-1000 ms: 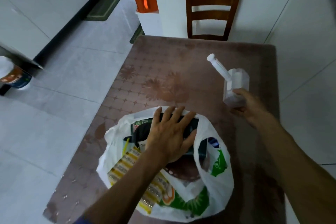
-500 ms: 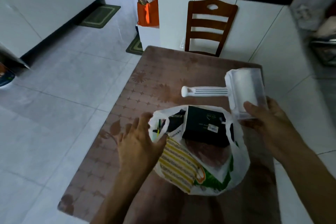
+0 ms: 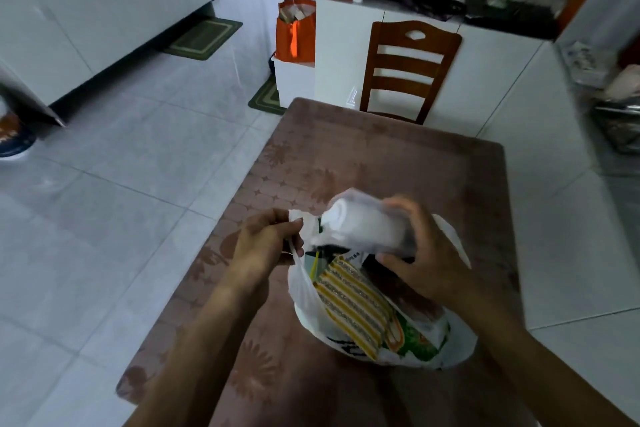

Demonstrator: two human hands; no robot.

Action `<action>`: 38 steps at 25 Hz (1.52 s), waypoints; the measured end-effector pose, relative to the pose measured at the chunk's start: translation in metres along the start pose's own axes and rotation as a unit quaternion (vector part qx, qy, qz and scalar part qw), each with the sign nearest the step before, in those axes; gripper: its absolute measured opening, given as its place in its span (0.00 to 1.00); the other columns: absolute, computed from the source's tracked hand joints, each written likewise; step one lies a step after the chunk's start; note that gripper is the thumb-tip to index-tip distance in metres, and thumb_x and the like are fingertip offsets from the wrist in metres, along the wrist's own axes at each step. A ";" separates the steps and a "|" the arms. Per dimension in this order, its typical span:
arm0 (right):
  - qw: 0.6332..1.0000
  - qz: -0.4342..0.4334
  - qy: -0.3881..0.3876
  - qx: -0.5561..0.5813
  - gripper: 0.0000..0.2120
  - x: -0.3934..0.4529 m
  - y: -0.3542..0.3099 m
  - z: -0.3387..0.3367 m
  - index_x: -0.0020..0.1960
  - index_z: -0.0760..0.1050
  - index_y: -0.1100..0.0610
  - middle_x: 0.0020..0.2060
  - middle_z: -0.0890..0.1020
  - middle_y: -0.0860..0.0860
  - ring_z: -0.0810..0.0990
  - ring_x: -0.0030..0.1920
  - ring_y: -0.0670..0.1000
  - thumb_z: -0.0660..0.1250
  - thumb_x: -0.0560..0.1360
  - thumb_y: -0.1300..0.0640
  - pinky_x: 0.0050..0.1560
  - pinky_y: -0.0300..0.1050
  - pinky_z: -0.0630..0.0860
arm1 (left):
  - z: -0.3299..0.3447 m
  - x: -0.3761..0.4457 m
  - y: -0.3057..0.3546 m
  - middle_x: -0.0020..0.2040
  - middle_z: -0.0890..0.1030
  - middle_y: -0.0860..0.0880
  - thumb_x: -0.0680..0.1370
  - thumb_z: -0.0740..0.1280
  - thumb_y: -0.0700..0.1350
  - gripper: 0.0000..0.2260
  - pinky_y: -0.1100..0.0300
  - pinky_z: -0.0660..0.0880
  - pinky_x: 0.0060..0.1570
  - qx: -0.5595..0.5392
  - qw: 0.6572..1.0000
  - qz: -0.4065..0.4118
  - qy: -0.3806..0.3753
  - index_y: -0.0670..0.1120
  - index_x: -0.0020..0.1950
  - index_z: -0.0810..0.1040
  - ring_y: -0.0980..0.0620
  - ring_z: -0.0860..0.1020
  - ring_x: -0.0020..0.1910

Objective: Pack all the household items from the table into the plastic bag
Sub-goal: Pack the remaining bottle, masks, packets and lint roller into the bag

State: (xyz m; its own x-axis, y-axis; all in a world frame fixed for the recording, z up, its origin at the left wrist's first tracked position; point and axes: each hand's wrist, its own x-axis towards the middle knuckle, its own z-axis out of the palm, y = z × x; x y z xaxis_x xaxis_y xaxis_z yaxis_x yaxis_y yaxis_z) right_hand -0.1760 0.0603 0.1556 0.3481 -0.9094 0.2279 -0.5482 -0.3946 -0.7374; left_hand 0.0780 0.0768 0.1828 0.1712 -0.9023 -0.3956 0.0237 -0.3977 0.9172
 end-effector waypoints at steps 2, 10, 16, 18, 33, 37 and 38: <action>0.990 -0.091 -0.085 -0.062 0.31 0.014 0.004 0.007 0.67 0.64 0.46 0.67 0.69 0.45 0.65 0.70 0.45 0.71 0.69 0.62 0.68 0.50 0.68 | 0.001 -0.002 0.005 0.37 0.82 0.39 0.77 0.67 0.41 0.06 0.50 0.78 0.40 0.014 1.000 0.008 0.001 0.39 0.47 0.82 0.46 0.79 0.35; 0.885 -0.280 -0.171 -0.331 0.28 0.068 0.000 0.028 0.67 0.70 0.54 0.66 0.75 0.55 0.73 0.67 0.63 0.57 0.69 0.67 0.57 0.58 0.78 | 0.019 -0.006 0.018 0.30 0.79 0.46 0.79 0.63 0.39 0.10 0.58 0.74 0.32 0.081 0.995 0.050 -0.021 0.38 0.41 0.81 0.53 0.76 0.28; 0.886 -0.240 -0.136 -0.373 0.23 0.047 0.006 0.015 0.64 0.72 0.53 0.60 0.78 0.53 0.76 0.53 0.59 0.66 0.70 0.59 0.49 0.57 0.76 | 0.024 0.001 0.018 0.33 0.80 0.43 0.80 0.63 0.39 0.10 0.53 0.76 0.39 0.019 0.999 0.041 -0.006 0.40 0.44 0.83 0.48 0.77 0.33; 0.886 -0.220 -0.099 -0.396 0.23 0.036 0.006 0.014 0.61 0.72 0.53 0.50 0.79 0.54 0.75 0.46 0.58 0.67 0.67 0.50 0.46 0.53 0.72 | 0.020 0.001 0.016 0.35 0.81 0.41 0.80 0.63 0.39 0.10 0.52 0.77 0.39 -0.004 0.999 0.033 0.003 0.41 0.45 0.83 0.46 0.77 0.34; 0.910 0.193 -0.220 -0.294 0.33 0.052 0.012 0.017 0.59 0.75 0.52 0.54 0.81 0.51 0.79 0.50 0.52 0.66 0.65 0.30 0.46 0.45 0.70 | 0.033 0.000 0.018 0.38 0.83 0.43 0.79 0.61 0.34 0.10 0.56 0.78 0.40 -0.048 0.995 0.069 -0.050 0.39 0.52 0.82 0.46 0.79 0.37; 0.916 0.149 -0.159 -0.336 0.29 0.044 -0.001 0.018 0.56 0.77 0.54 0.55 0.81 0.51 0.77 0.52 0.52 0.63 0.70 0.31 0.49 0.45 0.71 | 0.044 -0.001 0.016 0.43 0.84 0.41 0.78 0.64 0.36 0.08 0.54 0.79 0.42 -0.029 0.995 0.072 -0.061 0.43 0.51 0.83 0.43 0.80 0.41; 0.940 0.132 -0.101 -0.298 0.28 0.036 -0.006 0.010 0.58 0.78 0.53 0.56 0.80 0.50 0.76 0.53 0.52 0.63 0.71 0.33 0.52 0.46 0.72 | 0.044 -0.002 0.016 0.45 0.85 0.42 0.77 0.66 0.37 0.08 0.54 0.80 0.43 -0.024 0.994 0.077 -0.069 0.45 0.52 0.83 0.42 0.82 0.43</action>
State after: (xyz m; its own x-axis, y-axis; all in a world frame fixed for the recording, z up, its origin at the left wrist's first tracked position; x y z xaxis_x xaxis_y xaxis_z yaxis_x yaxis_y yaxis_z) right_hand -0.1524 0.0315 0.1615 0.2443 -0.9662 -0.0825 -0.9435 -0.2172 -0.2504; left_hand 0.0347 0.0645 0.1964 0.0388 -0.9675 -0.2499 0.0543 -0.2477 0.9673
